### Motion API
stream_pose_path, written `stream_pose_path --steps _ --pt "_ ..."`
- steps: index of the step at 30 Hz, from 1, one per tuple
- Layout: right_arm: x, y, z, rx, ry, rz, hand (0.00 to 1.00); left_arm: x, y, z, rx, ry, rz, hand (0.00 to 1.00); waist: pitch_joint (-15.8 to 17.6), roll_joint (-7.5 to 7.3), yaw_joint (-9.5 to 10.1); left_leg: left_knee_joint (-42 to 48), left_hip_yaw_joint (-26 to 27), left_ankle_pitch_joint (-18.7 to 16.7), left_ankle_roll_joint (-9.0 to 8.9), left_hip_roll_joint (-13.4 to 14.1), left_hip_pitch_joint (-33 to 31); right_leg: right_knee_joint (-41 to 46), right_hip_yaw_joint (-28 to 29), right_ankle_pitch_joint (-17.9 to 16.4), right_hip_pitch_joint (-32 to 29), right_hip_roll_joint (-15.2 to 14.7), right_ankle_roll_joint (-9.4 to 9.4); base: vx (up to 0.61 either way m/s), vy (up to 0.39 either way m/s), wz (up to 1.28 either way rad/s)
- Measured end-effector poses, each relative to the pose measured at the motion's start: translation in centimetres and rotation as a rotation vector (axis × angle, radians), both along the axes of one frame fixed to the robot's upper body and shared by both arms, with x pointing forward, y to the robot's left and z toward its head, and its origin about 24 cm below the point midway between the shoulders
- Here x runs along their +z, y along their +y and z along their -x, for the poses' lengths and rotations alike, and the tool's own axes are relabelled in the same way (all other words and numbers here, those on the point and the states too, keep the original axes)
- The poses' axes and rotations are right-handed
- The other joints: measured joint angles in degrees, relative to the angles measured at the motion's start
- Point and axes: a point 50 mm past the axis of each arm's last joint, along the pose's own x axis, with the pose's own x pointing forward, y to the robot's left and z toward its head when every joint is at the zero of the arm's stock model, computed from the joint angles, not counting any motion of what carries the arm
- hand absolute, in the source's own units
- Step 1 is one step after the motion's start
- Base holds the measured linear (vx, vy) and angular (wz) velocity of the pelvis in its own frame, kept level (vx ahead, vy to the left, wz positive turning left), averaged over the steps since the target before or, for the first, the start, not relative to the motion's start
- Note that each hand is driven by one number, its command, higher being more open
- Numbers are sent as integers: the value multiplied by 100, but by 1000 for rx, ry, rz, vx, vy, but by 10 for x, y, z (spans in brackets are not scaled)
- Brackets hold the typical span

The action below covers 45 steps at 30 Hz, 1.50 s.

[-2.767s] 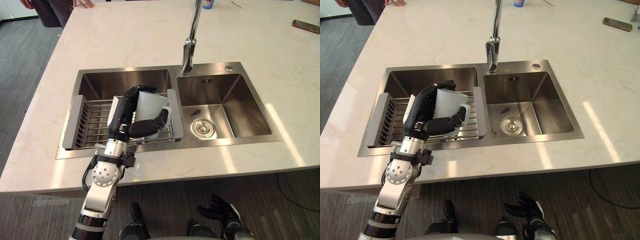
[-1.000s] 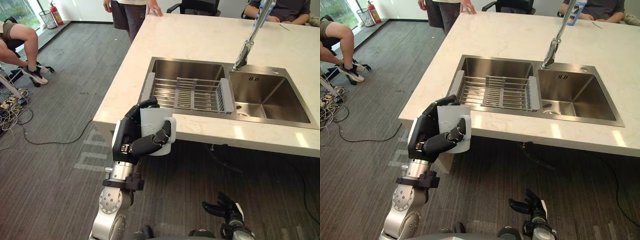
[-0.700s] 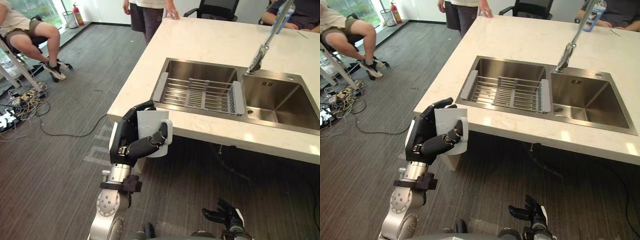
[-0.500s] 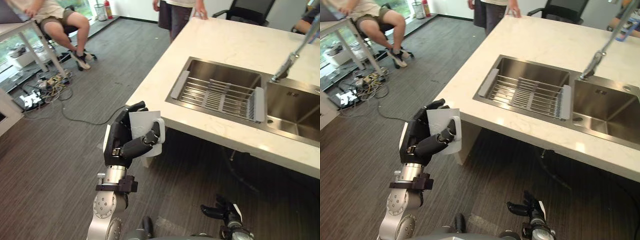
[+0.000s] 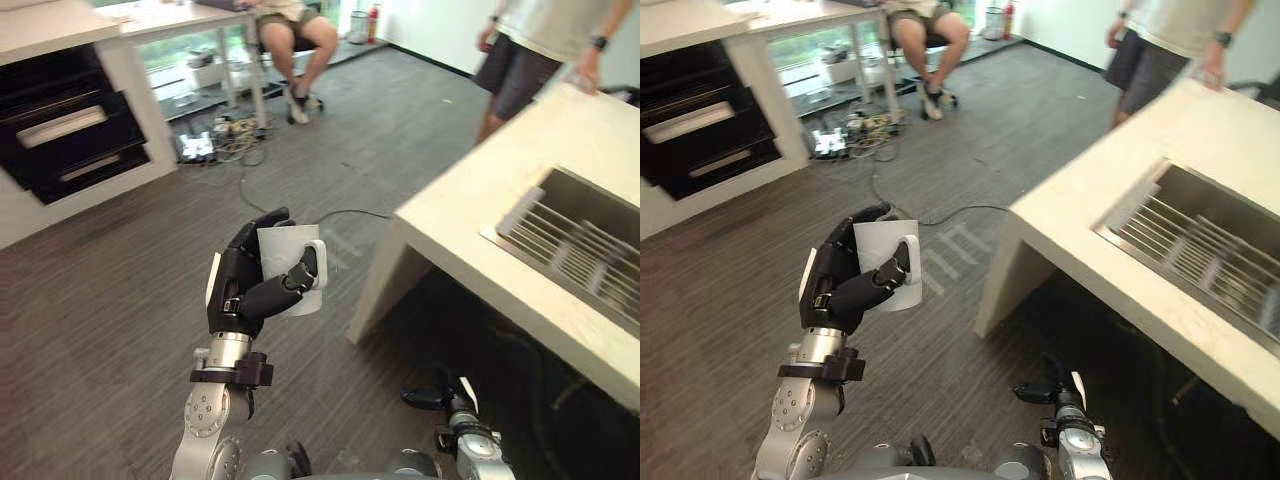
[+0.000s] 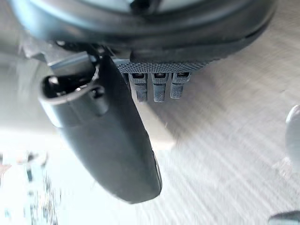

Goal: Walk over to the sink, pick up the cup, carry it to the dishwasher, place the cup inside the dishwasher, then close the dishwasher door

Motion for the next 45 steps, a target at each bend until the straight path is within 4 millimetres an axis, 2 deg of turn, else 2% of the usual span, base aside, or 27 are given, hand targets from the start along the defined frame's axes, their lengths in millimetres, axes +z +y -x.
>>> stream_pose_path --steps 2,4,6,7,8,9,11,13,16,18,19,22,25,27,29,31,33,35,36,38,39,40,41,42,43,45 --pt "0 2 2 12 0 -1 90 -3 0 -2 -5 12 7 30 15 30 7 34 -337 -10 8 -120 77 -584 653 15 -155 327 34 206 39 105" --pt "0 7 5 42 0 -5 90 -6 -1 -5 -8 23 0 30 9 20 9 85 -758 -34 -36 -202 193 -1026 1013 92 -211 571 159 213 -38 118" --pt "4 9 6 54 -27 -1 90 -6 -3 -4 -18 23 5 30 -36 -54 81 89 -1078 -93 -139 -299 288 -1213 993 197 -201 589 231 283 -167 103" --pt "7 10 5 63 -43 1 90 -6 -4 -4 -20 24 5 30 -60 -87 167 125 -1168 -145 -230 -319 318 -1303 924 336 -173 598 192 291 -241 87" --pt "10 11 1 75 -63 0 90 -6 -3 -3 -15 24 4 30 -103 -126 226 212 -1338 -236 -388 -318 301 -1530 836 638 -72 670 120 199 -244 85" --pt "12 10 -1 83 -76 7 90 -8 -3 -3 -15 32 13 30 -161 -53 238 302 -1554 -334 -549 -209 227 -1723 680 762 92 775 312 189 -247 71" --pt "15 10 -7 103 -89 18 90 -11 -1 0 -7 42 13 30 -222 42 351 293 -1603 -395 -677 97 219 -2189 458 920 342 1066 139 182 -226 35" --pt "17 9 -11 112 -104 27 90 -15 2 0 0 59 13 30 -223 37 355 128 -1610 -372 -780 276 312 -2442 305 973 544 1232 50 193 -269 25" --pt "21 1 -14 116 -115 54 90 -20 1 4 2 80 21 30 -228 33 347 -240 -1600 -252 -939 337 512 -2650 277 979 717 1315 -11 139 -159 9" --pt "21 -2 -12 116 -110 63 90 -21 2 5 3 85 21 30 -235 34 350 -340 -1596 -229 -943 346 578 -2756 280 989 788 1339 -27 85 -44 1" --pt "13 16 0 161 -77 26 90 -17 16 5 60 69 2 30 -400 -232 337 -335 -1670 0 -731 352 318 -3137 449 1375 787 1440 -154 0 0 0" --pt "13 16 0 161 -76 26 90 -17 16 5 60 69 2 30 -399 -231 332 -335 -1666 0 -731 353 320 -3139 452 1375 786 1441 -154 0 0 -2" --pt "11 17 4 159 -69 23 90 -19 19 7 83 77 9 30 -439 -213 327 -470 -1417 15 -727 385 454 -3204 648 1404 786 1463 -118 5 1 -27" --pt "6 15 17 144 -37 20 90 -22 19 9 91 92 15 30 -663 -214 194 -745 -1408 122 -727 341 515 -3350 550 1436 808 1411 -105 61 -10 -2" --pt "1 11 33 117 4 19 90 -25 17 10 93 105 14 30 -739 -207 126 -947 -1363 204 -775 329 688 -3480 434 1442 972 1370 -98 115 -10 20" --pt "-3 9 41 86 38 17 90 -31 13 9 91 130 5 30 -742 -203 25 -931 -1040 311 -953 313 743 -3604 28 1448 1169 1285 -89 56 -5 37" --pt "-3 10 39 73 33 13 90 -34 9 5 79 144 -8 30 -715 -183 25 -738 -935 320 -977 310 610 -3628 -397 1449 1257 1244 -88 -26 -21 67" --pt "-1 9 33 58 18 10 90 -35 2 -5 52 155 -28 30 -577 -123 29 -362 -932 320 -988 303 369 -3553 -884 1443 1430 1211 -85 -86 -15 115" --pt "2 9 23 57 -6 14 90 -33 -2 -7 44 145 -26 30 -467 -51 32 -227 -996 323 -986 302 255 -3436 -1158 1395 1500 1216 -72 -132 25 154" --pt "8 10 6 44 -52 9 90 -27 -5 -7 33 120 -28 30 -356 -33 88 -204 -1220 334 -967 208 53 -3208 -1659 1141 1510 1140 -44 -153 44 168" --pt "12 8 -5 26 -81 11 90 -25 -4 -8 32 113 -32 30 -248 -26 199 -292 -1033 247 -686 242 -63 -3100 -2061 1038 1512 1070 -8 -183 26 165" --pt "15 8 -14 22 -100 17 90 -26 -3 -7 40 118 -36 30 -156 -50 339 -246 -443 204 -613 499 -166 -3080 -2380 1011 1511 1005 -7 -168 8 164" --pt "17 6 -18 18 -111 23 90 -26 -2 -6 50 121 -35 30 -121 -49 375 -132 -95 195 -596 648 -242 -3082 -2546 967 1499 986 0 -128 23 143" --pt "20 3 -24 13 -127 30 90 -27 0 -6 62 126 -33 30 -78 4 404 63 430 181 -574 947 -366 -3028 -2814 890 1489 968 -4 -60 129 145" --pt "23 2 -31 12 -140 38 90 -28 1 -5 72 134 -31 30 -47 127 484 201 955 285 -567 1240 -377 -2820 -3074 765 1477 876 148 -35 184 125" --pt "24 6 -36 20 -147 30 90 -31 2 -1 78 152 -25 30 -21 100 643 257 926 266 -514 1134 -404 -2598 -3051 695 1430 700 240 19 206 51"
